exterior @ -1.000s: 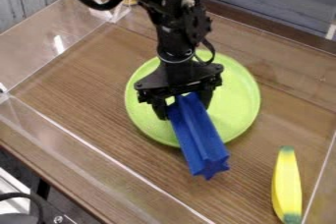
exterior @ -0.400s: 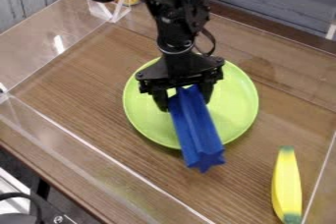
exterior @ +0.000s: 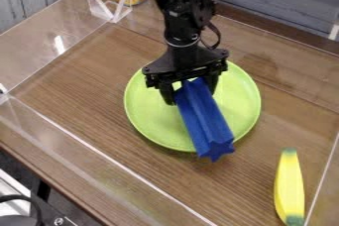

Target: Put the blue object in the green plate

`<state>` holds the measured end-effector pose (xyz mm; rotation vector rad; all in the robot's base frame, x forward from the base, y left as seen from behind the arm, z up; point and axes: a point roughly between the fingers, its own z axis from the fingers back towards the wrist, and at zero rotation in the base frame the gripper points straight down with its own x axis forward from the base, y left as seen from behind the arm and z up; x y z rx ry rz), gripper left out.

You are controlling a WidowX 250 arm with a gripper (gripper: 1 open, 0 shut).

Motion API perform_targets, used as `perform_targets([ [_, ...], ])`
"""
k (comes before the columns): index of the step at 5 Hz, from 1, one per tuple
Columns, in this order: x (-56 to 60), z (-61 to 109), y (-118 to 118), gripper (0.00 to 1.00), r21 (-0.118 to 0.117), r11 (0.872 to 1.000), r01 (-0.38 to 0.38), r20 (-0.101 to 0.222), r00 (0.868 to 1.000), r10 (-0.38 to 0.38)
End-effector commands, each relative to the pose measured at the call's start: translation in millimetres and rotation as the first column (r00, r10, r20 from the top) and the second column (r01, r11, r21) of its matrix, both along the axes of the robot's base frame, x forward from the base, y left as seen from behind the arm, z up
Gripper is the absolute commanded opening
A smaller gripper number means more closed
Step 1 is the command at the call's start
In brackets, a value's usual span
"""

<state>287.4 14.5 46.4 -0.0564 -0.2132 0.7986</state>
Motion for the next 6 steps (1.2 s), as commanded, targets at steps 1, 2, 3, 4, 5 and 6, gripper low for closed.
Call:
perform_targets([
  [1, 13.0, 20.2, 10, 1.0, 0.0, 0.999, -0.04, 0.044, 0.998, 0.04],
  [2, 18.0, 28.3, 21, 1.0, -0.008, 0.996, -0.089, 0.045, 0.995, 0.089],
  [3, 18.5, 19.6, 13, 1.0, -0.013, 0.998, -0.064, 0.047, 0.997, 0.065],
  [4, 17.9, 9.9, 6, 1.0, -0.015, 0.999, -0.039, 0.049, 0.998, 0.04],
  [5, 15.6, 36.0, -6, 1.0, -0.031, 0.997, -0.063, 0.055, 0.996, 0.065],
  [6, 17.3, 60.9, -20, 1.0, -0.042, 0.996, -0.082, 0.065, 0.994, 0.085],
])
